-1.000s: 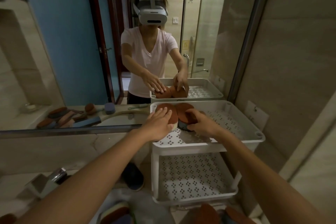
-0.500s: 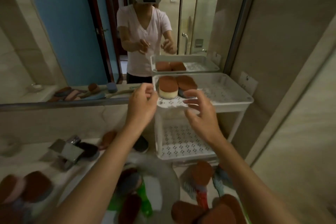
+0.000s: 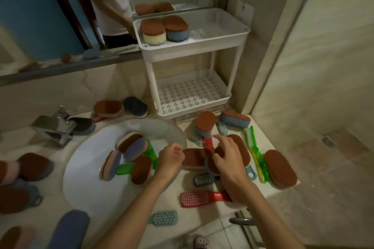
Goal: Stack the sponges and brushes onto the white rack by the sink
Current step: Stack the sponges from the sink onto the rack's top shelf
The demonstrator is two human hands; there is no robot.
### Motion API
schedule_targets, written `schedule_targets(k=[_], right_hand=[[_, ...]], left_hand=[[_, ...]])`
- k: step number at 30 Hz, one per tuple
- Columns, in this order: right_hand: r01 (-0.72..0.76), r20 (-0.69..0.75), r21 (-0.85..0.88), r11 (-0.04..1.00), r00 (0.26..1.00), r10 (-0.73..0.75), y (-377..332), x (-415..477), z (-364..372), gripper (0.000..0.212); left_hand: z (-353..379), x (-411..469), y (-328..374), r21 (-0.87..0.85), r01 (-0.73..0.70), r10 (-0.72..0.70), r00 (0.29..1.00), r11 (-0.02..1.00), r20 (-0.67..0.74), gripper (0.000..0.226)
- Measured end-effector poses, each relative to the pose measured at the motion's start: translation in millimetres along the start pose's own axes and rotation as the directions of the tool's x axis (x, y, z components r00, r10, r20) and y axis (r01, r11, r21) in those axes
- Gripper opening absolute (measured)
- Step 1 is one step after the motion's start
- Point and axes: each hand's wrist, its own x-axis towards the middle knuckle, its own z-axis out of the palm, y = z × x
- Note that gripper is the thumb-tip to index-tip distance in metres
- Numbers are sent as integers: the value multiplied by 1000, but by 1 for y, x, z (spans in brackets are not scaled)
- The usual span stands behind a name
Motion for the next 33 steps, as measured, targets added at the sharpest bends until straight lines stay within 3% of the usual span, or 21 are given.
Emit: schedule_targets(k=[4, 8, 12, 14, 19, 22, 27, 31, 33], right_hand=[[-193, -61, -251, 949, 981, 183, 15, -12, -3, 49], [-396, -86, -293, 870, 917, 389, 6, -11, 3, 71], [-488, 6, -271, 829, 861, 509, -1, -3, 7, 93], [-507, 34, -243, 827, 847, 530, -3, -1, 11, 100], [-550, 59, -223, 805, 817, 574, -8, 4, 15, 110], [-554, 61, -159, 817, 821, 568, -10, 3, 13, 108], [-430, -34, -85, 899, 903, 429, -12, -6, 3, 79], [-349, -142, -41, 936, 929, 341, -18, -12, -3, 67], [-283, -206, -2, 959, 939, 277, -24, -10, -7, 65]], left_hand=[[30, 5, -16, 201, -100, 82, 992, 975, 97, 35], [42, 18, -26, 268, -130, 106, 989, 955, 104, 51], [43, 22, -26, 396, -208, 113, 962, 895, 250, 78], [46, 25, -27, 408, -243, 129, 949, 880, 287, 77], [53, 24, -23, 481, -248, 156, 962, 841, 223, 64], [55, 24, -17, 535, -242, 152, 967, 809, 206, 59], [40, 21, -12, 510, -206, 143, 977, 836, 160, 60], [20, 11, -13, 287, -156, 136, 987, 945, 88, 58], [7, 0, -9, 160, -123, 129, 991, 979, -26, 60]])
